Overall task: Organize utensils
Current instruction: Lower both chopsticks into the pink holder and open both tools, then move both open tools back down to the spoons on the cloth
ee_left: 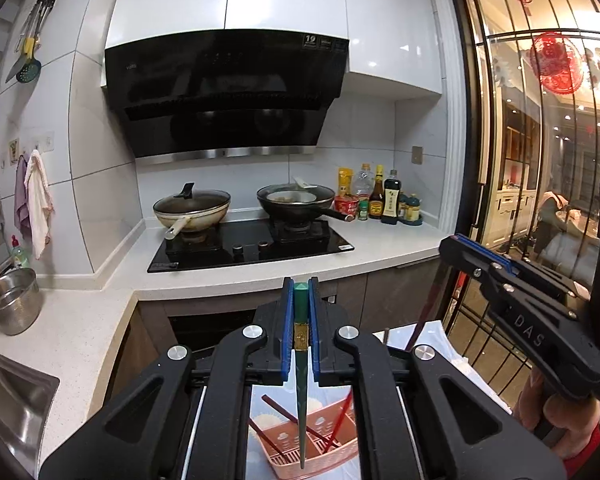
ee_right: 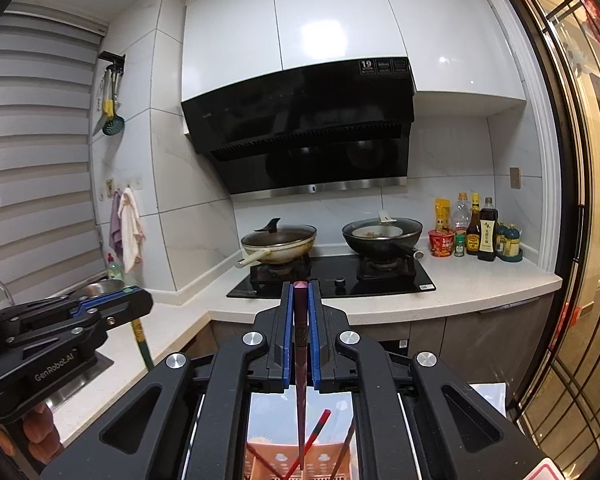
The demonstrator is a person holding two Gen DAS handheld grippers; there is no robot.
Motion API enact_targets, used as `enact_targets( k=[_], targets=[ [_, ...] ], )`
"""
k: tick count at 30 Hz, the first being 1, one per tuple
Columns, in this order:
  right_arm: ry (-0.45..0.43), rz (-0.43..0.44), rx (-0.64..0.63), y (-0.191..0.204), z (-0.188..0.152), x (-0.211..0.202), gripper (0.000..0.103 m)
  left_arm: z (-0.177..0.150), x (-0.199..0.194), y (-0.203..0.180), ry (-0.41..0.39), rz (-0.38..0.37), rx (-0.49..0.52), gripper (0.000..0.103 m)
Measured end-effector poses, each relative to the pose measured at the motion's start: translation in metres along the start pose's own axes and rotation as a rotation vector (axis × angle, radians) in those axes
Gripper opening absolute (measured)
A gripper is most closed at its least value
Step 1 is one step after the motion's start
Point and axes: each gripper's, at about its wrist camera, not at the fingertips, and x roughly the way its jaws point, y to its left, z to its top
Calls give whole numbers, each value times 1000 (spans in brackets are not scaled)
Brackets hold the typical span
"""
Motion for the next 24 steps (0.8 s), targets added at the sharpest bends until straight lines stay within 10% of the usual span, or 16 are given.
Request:
enact_targets(
  k=[20, 24],
  targets=[
    [216, -46, -29, -10, -81, 59, 10, -50, 44, 28, 125, 36, -62, 8],
    [207, -55, -11, -10, -86, 46, 33, -60, 37, 31, 124, 71, -86, 49]
  ],
)
